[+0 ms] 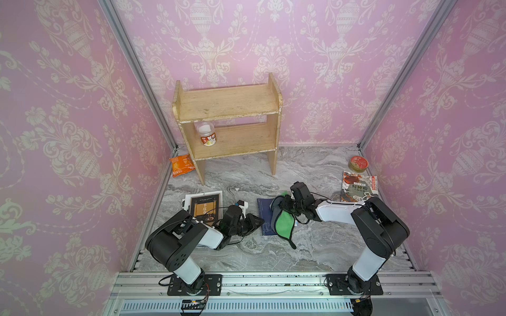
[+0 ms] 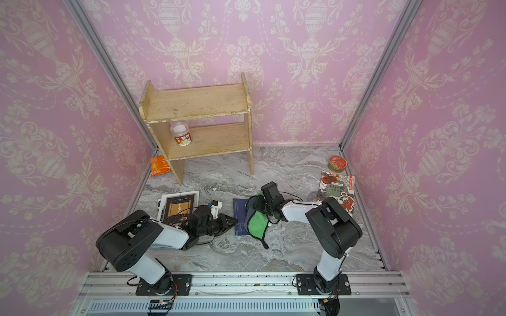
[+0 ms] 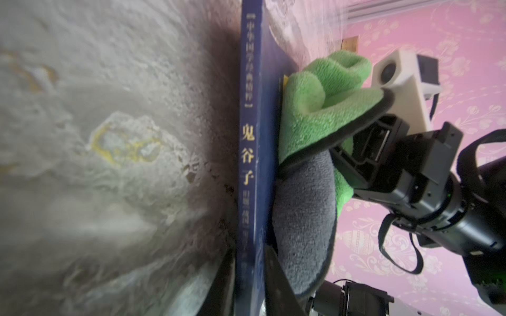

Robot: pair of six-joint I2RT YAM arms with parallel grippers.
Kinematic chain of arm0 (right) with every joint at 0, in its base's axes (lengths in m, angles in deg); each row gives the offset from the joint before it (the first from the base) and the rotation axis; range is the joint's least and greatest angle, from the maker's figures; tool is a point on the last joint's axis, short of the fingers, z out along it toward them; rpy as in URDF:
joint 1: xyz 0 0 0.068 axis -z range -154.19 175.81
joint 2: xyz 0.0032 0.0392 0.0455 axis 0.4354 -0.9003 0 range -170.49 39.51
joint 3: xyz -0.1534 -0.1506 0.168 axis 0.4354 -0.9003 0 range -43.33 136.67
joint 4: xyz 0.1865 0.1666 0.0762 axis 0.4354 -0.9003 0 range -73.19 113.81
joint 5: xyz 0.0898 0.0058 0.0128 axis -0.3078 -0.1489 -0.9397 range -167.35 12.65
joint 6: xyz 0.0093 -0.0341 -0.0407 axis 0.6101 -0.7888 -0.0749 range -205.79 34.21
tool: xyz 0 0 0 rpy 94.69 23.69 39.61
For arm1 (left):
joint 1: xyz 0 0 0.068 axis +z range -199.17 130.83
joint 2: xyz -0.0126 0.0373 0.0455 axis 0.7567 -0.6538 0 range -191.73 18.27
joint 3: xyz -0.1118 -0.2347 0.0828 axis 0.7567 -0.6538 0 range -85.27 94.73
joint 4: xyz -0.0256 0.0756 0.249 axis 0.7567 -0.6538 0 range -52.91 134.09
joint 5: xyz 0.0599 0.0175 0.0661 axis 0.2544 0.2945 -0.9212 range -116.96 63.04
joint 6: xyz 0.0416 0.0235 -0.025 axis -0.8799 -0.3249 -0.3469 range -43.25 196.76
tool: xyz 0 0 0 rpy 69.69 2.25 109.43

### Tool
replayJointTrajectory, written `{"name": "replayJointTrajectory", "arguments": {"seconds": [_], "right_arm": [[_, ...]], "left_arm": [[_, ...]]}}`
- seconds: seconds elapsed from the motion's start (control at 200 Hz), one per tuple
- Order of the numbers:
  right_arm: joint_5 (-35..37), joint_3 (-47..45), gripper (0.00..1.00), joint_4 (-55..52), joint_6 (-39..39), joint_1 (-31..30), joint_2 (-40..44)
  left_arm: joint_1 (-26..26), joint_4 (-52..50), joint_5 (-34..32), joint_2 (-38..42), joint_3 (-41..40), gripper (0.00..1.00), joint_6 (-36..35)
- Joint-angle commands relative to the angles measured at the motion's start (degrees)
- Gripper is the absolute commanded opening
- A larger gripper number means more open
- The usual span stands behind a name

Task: Wipe the cover of the book
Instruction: Wipe the dirt from the cover of the book.

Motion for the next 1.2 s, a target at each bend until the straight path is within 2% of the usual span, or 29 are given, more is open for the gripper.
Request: {"name": "replayJointTrajectory", "arguments": {"seconds": [0.0,0.1,0.25,0.365,0.6,0.696,0.846,0.916,1.051,1.196], "right_arm": [[-1.2,-4.9,0.0,-17.5,3.4,-1.5,-3.6],[-1.4,-4.9,0.0,-17.5,3.5,-1.6,-3.6],[0.1,-2.0,0.0,-20.6,0.6,-3.3,-4.0],[0.5,3.4,0.0,-23.5,-2.8,-5.8,-6.4],[-6.3,14.6,0.0,-22.4,-7.2,-9.6,-14.0],[-4.7,14.8,0.0,-24.3,-9.0,-6.6,-14.2],[-4.3,8.5,0.0,-24.0,-9.6,4.0,-11.7],[-4.4,7.5,0.0,-24.5,-10.7,5.7,-11.0],[-4.7,10.8,0.0,-24.7,-10.1,0.7,-13.0],[-5.3,20.1,0.0,-25.7,-8.6,-7.5,-18.4]], "left_arm": [[-0.3,7.2,-2.9,-3.0,-0.3,0.23,2.9],[-0.4,10.5,-1.8,-5.5,-0.1,0.1,4.1],[-0.3,11.7,0.2,-7.3,0.1,0.02,4.1],[-0.3,8.0,4.4,-7.7,2.3,0.0,1.7],[-0.3,3.5,10.0,-8.2,4.5,0.0,-1.9],[-0.3,1.6,10.3,-7.4,4.4,0.0,-3.1],[-0.3,-1.7,10.5,-5.5,4.0,0.0,-5.1],[-0.3,-3.4,10.8,-4.9,4.4,0.0,-6.0],[-0.3,-5.3,11.4,-4.9,5.8,0.0,-6.9],[-0.3,-6.3,11.7,-5.3,7.0,0.0,-7.2]]}}
